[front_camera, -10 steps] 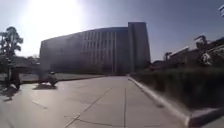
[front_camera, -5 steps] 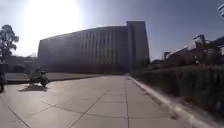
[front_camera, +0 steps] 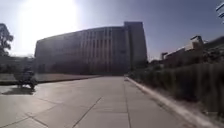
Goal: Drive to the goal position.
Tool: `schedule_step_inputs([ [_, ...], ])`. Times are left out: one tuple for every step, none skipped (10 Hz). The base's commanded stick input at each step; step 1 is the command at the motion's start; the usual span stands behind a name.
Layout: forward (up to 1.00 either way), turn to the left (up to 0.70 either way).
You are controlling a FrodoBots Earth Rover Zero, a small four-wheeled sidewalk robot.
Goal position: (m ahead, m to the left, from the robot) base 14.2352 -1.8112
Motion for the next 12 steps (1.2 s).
schedule_step_inputs([
  [1.0, 0.0],
  [1.0, 0.0],
  [1.0, -0.01],
  [1.0, -0.01],
  [1.0, -0.02],
  [1.0, -0.03],
  [1.0, -0.04],
  [1.0, -0.01],
  [1.0, 0.0],
  [1.0, 0.0],
  [1.0, 0.0],
  [1.0, 0.0],
])
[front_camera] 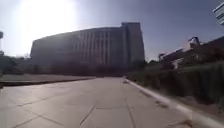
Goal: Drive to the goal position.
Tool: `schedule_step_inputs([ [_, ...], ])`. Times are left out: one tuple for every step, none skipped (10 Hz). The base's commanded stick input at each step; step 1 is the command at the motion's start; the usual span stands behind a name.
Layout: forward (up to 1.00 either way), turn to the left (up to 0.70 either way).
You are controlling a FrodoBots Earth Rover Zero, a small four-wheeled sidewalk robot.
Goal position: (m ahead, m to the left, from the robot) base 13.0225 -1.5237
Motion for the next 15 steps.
schedule_step_inputs([
  [1.0, 0.03],
  [1.0, 0.1],
  [1.0, 0.17],
  [1.0, 0.18],
  [1.0, 0.11],
  [1.0, 0.04],
  [1.0, 0.03],
  [1.0, 0.03],
  [1.0, 0.03],
  [1.0, 0.05],
  [1.0, 0.13],
  [1.0, 0.15],
  [1.0, 0.13],
  [1.0, 0.09],
  [1.0, 0.05],
])
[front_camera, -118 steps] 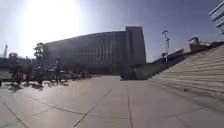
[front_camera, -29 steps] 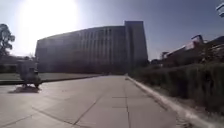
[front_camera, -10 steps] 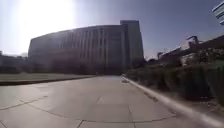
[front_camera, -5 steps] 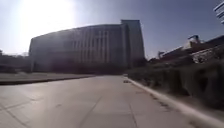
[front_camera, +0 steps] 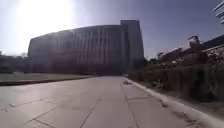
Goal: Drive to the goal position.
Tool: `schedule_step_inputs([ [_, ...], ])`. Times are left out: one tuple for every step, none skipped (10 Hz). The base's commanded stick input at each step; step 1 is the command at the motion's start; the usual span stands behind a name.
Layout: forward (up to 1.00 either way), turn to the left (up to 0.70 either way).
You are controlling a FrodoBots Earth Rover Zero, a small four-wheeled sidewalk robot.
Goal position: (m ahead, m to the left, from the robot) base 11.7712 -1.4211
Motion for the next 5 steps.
schedule_step_inputs([
  [1.0, 0.04],
  [1.0, 0.04],
  [1.0, 0.03],
  [1.0, 0.03],
  [1.0, 0.04],
])
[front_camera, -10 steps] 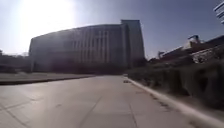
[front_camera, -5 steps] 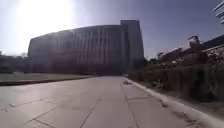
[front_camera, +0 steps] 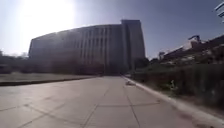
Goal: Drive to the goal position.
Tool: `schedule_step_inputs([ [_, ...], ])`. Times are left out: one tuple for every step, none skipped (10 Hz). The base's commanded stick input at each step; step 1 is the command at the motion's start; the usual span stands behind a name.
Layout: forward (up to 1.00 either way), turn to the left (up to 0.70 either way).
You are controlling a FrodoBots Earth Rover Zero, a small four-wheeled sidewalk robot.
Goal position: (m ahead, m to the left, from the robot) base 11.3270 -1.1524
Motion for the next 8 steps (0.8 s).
schedule_step_inputs([
  [1.0, 0.06],
  [1.0, 0.05],
  [1.0, 0.04],
  [1.0, 0.02],
  [1.0, 0.01],
  [1.0, 0.0],
  [1.0, 0.0],
  [1.0, 0.0],
])
